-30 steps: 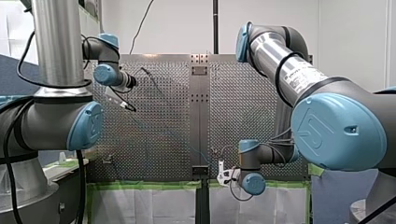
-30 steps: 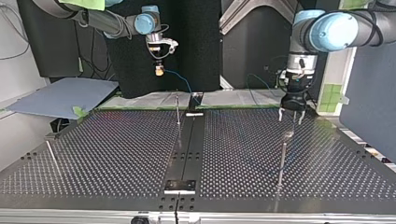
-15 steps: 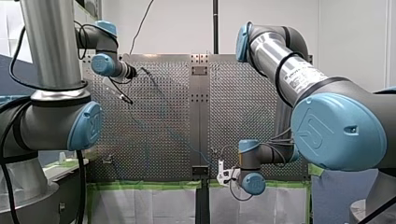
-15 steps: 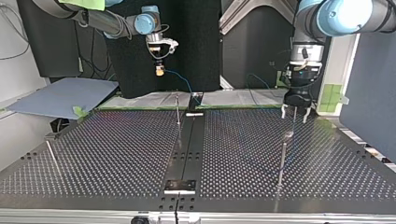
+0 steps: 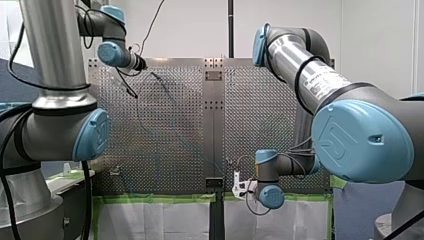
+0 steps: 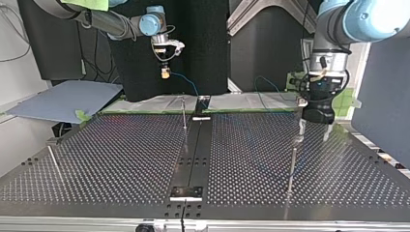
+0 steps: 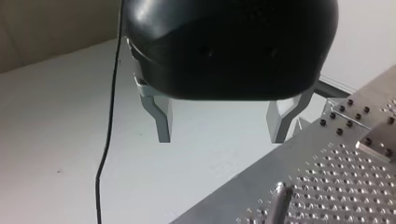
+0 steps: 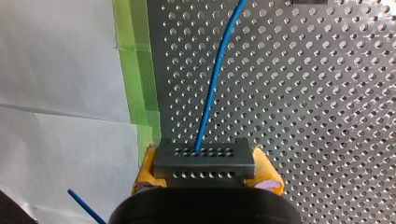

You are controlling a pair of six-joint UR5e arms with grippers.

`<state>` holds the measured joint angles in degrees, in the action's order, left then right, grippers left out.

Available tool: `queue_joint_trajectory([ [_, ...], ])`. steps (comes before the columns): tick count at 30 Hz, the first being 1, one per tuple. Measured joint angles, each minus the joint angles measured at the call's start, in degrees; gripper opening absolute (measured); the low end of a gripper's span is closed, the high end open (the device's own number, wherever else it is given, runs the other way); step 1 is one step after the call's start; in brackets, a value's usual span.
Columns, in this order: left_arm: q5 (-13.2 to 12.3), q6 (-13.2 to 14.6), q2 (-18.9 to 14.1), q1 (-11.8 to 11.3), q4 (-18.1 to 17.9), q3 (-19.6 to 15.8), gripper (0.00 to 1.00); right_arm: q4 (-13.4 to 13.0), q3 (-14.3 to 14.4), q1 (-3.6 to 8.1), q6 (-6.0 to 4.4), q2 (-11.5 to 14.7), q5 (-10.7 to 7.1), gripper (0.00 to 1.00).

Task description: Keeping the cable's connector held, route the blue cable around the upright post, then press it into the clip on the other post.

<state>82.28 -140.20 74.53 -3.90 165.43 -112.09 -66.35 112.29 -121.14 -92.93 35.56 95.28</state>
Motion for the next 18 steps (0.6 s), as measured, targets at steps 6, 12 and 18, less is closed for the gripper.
queue_joint_trajectory([
  [6,2.51,3.32,2.89,0.34,3.26,3.32,1.00,-0.05,0.00,0.00,-0.05,0.00,0.00,0.00],
  [12,5.97,6.84,2.05,0.98,6.77,6.84,1.00,-0.10,0.00,0.00,-0.06,0.00,-0.01,0.00],
  [18,9.35,10.21,3.01,1.84,10.15,10.23,1.00,-0.32,-0.02,0.01,-0.05,0.00,-0.41,0.00],
])
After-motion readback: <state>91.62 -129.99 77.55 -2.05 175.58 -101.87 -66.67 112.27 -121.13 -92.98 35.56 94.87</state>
